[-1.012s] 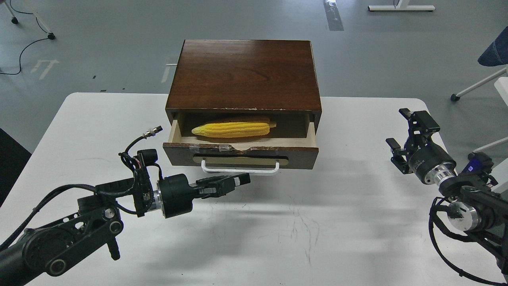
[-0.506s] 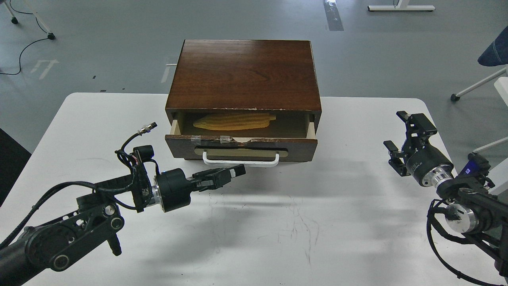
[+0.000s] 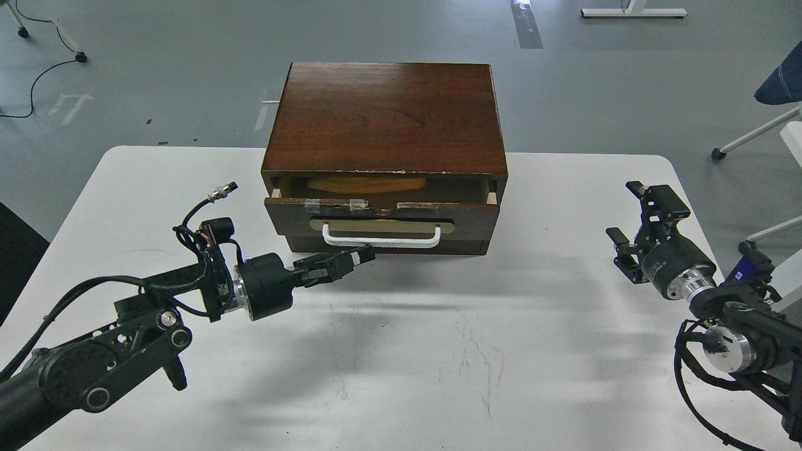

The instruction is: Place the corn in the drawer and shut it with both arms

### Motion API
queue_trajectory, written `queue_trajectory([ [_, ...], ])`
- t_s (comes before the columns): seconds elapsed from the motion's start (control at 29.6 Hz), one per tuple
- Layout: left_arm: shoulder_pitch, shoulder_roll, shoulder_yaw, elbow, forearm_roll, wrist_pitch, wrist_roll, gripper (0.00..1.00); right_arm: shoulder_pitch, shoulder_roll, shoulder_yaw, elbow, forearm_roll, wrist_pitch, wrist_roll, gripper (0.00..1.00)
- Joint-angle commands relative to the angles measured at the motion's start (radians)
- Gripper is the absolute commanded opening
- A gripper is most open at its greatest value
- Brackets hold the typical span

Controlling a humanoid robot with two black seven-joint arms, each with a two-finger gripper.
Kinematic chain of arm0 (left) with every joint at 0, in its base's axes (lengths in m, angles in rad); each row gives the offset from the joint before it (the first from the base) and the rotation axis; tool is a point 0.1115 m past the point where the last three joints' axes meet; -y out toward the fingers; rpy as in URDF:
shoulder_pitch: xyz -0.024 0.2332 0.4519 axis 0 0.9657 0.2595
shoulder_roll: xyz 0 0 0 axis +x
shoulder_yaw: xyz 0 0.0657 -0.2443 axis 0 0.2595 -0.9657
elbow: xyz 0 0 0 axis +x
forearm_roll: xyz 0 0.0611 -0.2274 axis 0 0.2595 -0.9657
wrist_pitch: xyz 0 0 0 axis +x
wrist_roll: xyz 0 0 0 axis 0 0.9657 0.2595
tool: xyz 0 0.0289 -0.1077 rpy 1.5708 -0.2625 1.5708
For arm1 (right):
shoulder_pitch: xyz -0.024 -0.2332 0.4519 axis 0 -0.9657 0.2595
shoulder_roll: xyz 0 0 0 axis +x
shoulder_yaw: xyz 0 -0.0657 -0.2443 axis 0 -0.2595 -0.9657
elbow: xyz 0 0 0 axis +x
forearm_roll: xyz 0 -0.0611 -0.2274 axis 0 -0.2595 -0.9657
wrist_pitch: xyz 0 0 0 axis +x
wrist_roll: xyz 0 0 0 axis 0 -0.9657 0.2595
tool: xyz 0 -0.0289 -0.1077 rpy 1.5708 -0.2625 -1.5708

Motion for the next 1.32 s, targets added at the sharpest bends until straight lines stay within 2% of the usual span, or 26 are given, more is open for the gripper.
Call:
queue_trajectory([
  [0.0,-0.017,-0.015,0.001,0.029,0.0,-0.001,0.0,0.0,0.0,0.0,0.001,0.0,0.0,0.0,0.0,1.0],
  [0.67,-0.08,-0.067,0.001,0.112,-0.001,-0.001,0.0,0.0,-0.008,0.0,0.001,0.0,0.0,-0.003,0.0,1.0],
  [1.28,-0.08,-0.044,0.005,0.103,-0.06,-0.019,0.0,0.0,-0.009,0.0,0.001,0.002,0.002,-0.003,0.0,1.0],
])
